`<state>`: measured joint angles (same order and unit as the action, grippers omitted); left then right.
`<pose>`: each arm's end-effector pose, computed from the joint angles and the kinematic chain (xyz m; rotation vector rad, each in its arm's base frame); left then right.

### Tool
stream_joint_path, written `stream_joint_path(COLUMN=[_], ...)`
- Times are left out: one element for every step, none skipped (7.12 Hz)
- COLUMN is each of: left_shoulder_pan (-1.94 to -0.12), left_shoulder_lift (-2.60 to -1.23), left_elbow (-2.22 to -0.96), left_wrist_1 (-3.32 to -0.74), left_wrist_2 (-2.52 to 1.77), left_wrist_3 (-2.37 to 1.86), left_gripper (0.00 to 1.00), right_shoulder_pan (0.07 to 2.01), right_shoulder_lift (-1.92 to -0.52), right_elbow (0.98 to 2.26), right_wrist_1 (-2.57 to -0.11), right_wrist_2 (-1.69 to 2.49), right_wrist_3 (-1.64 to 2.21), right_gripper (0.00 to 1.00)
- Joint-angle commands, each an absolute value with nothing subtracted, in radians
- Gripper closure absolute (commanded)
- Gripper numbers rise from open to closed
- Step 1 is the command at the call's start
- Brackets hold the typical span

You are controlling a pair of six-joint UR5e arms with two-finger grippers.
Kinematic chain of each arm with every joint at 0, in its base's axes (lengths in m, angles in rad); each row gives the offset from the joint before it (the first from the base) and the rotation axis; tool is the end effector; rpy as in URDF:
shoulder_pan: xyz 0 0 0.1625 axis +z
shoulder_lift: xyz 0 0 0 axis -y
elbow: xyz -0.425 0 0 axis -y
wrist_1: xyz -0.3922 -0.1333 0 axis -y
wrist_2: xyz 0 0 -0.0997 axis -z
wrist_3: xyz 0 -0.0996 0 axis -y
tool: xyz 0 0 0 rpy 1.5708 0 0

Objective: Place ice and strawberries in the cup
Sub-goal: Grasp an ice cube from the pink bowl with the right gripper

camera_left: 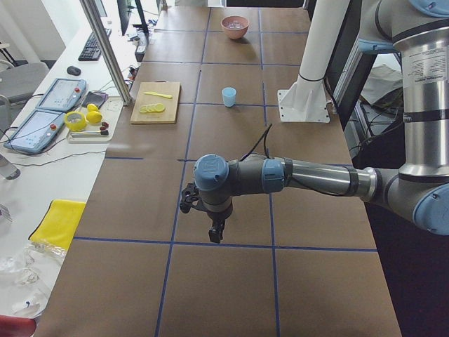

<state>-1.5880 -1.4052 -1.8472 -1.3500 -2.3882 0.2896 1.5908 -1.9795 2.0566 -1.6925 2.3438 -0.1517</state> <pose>-0.0677 -0.4103 0.6170 0.0222 0.8244 0.2119 0.0701 -0.3172 0.5980 0.0241 -0.7740 -0.1078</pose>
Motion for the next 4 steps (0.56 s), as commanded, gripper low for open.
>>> stream_joint_path(left_shoulder_pan=[-1.588,-1.588,-1.588,-1.588], left_shoulder_lift=[-1.402,-1.402,-1.402,-1.398], left_elbow=[-1.850,-1.850,-1.845,-1.839], left_wrist_1=[-1.348,-1.348,-1.347,-1.351], left_wrist_2=[-2.388,-2.388,-2.388,-2.391], left_wrist_3=[0.244,0.244,0.244,0.248], left_gripper=[0.00,0.00,0.00,0.00], right_shoulder_pan=[1.591,1.583,1.556,1.505], right_shoulder_lift=[-1.974,-1.961,-1.956,-1.924], right_elbow=[2.060,2.053,2.052,2.049], right_wrist_1=[-1.692,-1.693,-1.692,-1.692], right_wrist_2=[2.358,2.356,2.358,2.358], right_wrist_3=[-0.150,-0.149,-0.117,-0.027], right_gripper=[0.00,0.00,0.00,0.00])
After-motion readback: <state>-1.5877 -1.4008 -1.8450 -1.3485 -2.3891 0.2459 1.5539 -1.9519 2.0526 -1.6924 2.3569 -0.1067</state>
